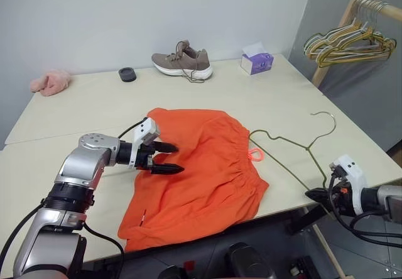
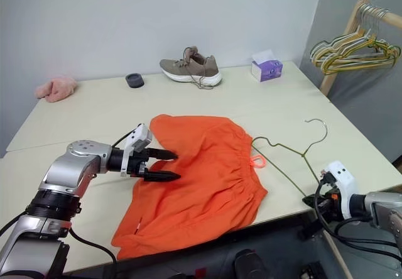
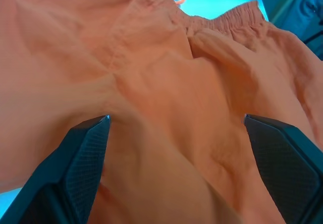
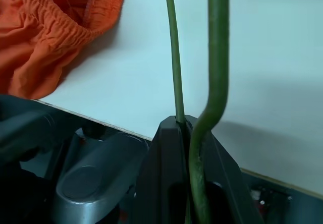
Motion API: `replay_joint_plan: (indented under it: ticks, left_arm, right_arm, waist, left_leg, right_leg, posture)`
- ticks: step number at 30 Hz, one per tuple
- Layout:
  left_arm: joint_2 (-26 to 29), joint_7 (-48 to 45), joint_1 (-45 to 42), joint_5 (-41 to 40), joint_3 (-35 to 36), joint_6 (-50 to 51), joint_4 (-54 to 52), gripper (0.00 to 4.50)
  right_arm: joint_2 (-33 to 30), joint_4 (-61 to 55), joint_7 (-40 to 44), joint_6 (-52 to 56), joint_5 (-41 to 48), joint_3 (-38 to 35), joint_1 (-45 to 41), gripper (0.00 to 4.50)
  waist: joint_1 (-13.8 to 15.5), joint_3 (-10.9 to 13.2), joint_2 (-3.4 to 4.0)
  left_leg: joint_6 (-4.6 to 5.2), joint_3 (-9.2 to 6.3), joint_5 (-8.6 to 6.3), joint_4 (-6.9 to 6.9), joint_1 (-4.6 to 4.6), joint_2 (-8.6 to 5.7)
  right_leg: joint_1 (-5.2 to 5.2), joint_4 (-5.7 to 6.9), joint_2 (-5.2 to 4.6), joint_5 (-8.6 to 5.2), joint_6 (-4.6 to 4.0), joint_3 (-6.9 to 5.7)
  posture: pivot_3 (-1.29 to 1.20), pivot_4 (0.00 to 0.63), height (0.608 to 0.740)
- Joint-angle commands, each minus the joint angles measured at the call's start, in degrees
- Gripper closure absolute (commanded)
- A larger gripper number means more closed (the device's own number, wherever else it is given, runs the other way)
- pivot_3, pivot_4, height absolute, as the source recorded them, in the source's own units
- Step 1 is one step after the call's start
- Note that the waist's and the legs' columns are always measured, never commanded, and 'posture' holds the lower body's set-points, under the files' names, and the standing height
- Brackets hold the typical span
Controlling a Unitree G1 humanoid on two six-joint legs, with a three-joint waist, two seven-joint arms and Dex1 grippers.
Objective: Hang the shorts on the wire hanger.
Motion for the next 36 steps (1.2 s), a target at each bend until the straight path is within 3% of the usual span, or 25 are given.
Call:
replay_joint_plan:
  ticks: [1, 11, 22, 36]
  left_arm:
    - [0.6, 0.0, 0.2, 0.0, 0.3, -1.0, -1.9, 0.03]
    - [1.3, 0.4, 1.4, 0.4, 0.8, -2.1, -1.7, 0.03]
    - [0.4, 0.4, 2.1, -1.6, 2.5, -3.6, -2.3, 0.03]
    - [-2.9, 5.6, 1.6, -2.6, 5.9, -10.3, -2.3, 0.03]
  right_arm:
    - [-0.3, -1.7, -0.3, 0.6, 2.4, 1.1, -1.5, 4.50]
    - [-2.0, 2.0, -0.8, 0.4, 4.3, 1.8, -2.7, 4.50]
    - [4.6, 7.4, -5.3, 7.9, 10.3, -9.0, -3.4, 4.50]
    - [3.4, 3.5, -5.3, 10.5, 14.7, -3.0, -5.9, 4.50]
  waist:
    - [0.0, 0.0, 0.00]
    - [0.2, 0.0, -0.01]
    - [0.3, 0.0, -0.03]
    - [0.5, 0.0, -0.02]
  left_leg:
    - [0.00, 0.00, 0.00, 0.00, 0.00, 0.00]
    - [0.00, 0.00, 0.00, 0.00, -0.01, 0.01]
    - [0.00, 0.00, 0.00, 0.00, -0.02, 0.01]
    - [0.00, 0.02, 0.00, 0.00, -0.02, 0.02]
  right_leg:
    - [0.00, 0.00, 0.00, 0.00, 0.00, 0.00]
    - [0.00, -0.03, 0.01, 0.00, 0.00, -0.01]
    - [0.00, -0.03, 0.01, 0.00, 0.00, 0.00]
    - [-0.01, -0.04, 0.02, 0.00, 0.01, 0.02]
  posture:
    - [-0.35, 0.077, 0.740]
    - [-0.33, 0.075, 0.740]
    - [-0.33, 0.072, 0.740]
    - [-0.31, 0.061, 0.740]
